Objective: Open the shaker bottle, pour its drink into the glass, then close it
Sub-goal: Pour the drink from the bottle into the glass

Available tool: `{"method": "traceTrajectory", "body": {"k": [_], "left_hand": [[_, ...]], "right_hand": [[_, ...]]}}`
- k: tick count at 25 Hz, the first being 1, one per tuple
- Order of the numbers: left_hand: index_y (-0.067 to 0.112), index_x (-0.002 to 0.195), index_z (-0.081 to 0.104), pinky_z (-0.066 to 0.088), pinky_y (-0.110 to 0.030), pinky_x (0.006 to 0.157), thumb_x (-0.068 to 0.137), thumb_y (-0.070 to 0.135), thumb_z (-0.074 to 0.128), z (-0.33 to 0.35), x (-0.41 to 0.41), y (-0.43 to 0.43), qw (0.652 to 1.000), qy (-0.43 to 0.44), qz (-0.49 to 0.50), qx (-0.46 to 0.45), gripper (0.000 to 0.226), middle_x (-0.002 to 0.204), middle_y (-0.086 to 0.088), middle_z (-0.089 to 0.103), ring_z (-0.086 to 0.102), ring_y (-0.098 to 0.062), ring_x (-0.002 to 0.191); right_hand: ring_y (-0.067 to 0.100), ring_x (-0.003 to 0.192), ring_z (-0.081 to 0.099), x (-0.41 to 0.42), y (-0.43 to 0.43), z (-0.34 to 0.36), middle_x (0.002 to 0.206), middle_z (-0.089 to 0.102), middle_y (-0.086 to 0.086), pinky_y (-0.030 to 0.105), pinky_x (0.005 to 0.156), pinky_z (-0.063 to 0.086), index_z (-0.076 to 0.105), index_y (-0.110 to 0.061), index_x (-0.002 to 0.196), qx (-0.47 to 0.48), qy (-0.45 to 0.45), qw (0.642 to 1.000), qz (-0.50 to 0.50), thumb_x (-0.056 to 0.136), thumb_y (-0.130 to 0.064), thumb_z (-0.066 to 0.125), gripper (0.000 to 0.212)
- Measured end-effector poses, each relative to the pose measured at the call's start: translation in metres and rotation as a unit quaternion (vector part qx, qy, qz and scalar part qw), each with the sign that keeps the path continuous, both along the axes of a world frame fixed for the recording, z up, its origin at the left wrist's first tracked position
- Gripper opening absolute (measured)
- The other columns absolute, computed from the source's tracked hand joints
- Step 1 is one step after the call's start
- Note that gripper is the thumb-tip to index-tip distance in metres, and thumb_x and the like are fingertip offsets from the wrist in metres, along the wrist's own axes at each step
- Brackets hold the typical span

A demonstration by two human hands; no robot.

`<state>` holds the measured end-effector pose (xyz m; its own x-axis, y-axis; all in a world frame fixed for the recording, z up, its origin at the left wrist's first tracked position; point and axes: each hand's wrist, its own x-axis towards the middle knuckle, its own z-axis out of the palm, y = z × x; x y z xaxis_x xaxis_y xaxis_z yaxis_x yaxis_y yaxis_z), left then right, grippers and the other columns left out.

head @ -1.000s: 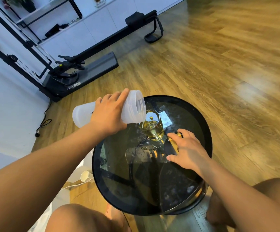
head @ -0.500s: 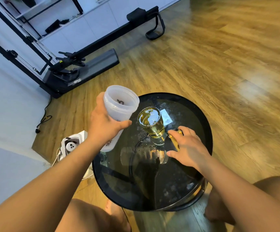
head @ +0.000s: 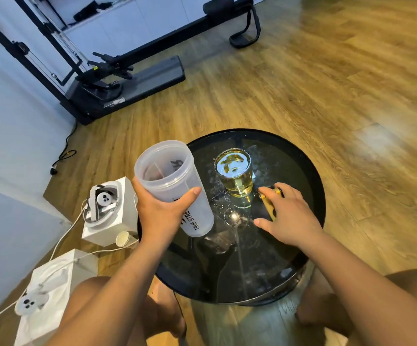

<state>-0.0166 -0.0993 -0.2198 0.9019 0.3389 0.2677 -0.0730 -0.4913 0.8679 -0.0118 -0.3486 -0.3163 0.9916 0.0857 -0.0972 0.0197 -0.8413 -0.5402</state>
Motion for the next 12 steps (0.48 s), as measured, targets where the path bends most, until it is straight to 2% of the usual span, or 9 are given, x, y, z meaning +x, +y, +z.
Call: {"method": "traceTrajectory", "body": {"k": [3, 5, 7, 10, 12], "left_hand": [[0.023, 0.142, 0.033, 0.050, -0.046, 0.107, 0.051, 0.054, 0.089, -0.007, -0.004, 0.003, 1.000, -0.014, -0.006, -0.003, 0.112, 0.134, 0.004, 0.056, 0.057, -0.009, 0.123], [0.020, 0.141, 0.034, 0.048, -0.047, 0.109, 0.052, 0.055, 0.088, -0.011, -0.006, 0.005, 1.000, -0.020, -0.006, -0.005, 0.110, 0.136, 0.001, 0.056, 0.057, -0.012, 0.125], [0.018, 0.143, 0.035, 0.047, -0.039, 0.111, 0.052, 0.056, 0.088, -0.014, -0.008, 0.006, 1.000, -0.020, -0.006, -0.001, 0.112, 0.136, 0.003, 0.056, 0.056, -0.006, 0.124], [0.017, 0.145, 0.035, 0.042, -0.009, 0.101, 0.049, 0.058, 0.087, -0.015, -0.007, 0.008, 1.000, -0.018, -0.012, -0.005, 0.117, 0.129, 0.012, 0.055, 0.052, 0.013, 0.117], [0.016, 0.144, 0.036, 0.040, -0.007, 0.099, 0.048, 0.057, 0.088, -0.018, -0.006, 0.008, 1.000, -0.018, -0.011, -0.014, 0.117, 0.130, 0.010, 0.056, 0.054, 0.007, 0.120]], "right_hand": [[0.026, 0.143, 0.014, 0.001, 0.000, 0.000, 0.155, 0.021, 0.003, 0.044, 0.113, 0.028, 0.028, -0.040, 0.146, 0.008, 0.002, 1.000, -0.002, 0.076, -0.060, 0.068, 0.084], [0.026, 0.143, 0.015, 0.000, 0.001, -0.001, 0.155, 0.022, 0.003, 0.045, 0.112, 0.030, 0.029, -0.039, 0.146, 0.007, 0.001, 1.000, -0.006, 0.075, -0.060, 0.068, 0.083], [0.026, 0.142, 0.017, -0.001, 0.002, -0.002, 0.154, 0.023, 0.002, 0.044, 0.111, 0.031, 0.030, -0.039, 0.146, 0.007, -0.005, 1.000, -0.011, 0.075, -0.059, 0.069, 0.083], [0.026, 0.141, 0.019, -0.001, 0.003, -0.004, 0.154, 0.024, 0.002, 0.042, 0.111, 0.030, 0.031, -0.037, 0.146, 0.009, -0.012, 1.000, -0.007, 0.076, -0.059, 0.068, 0.082], [0.025, 0.141, 0.018, -0.002, 0.003, -0.005, 0.154, 0.024, 0.002, 0.041, 0.112, 0.028, 0.030, -0.037, 0.147, 0.013, -0.012, 1.000, -0.006, 0.077, -0.060, 0.066, 0.081]]}}
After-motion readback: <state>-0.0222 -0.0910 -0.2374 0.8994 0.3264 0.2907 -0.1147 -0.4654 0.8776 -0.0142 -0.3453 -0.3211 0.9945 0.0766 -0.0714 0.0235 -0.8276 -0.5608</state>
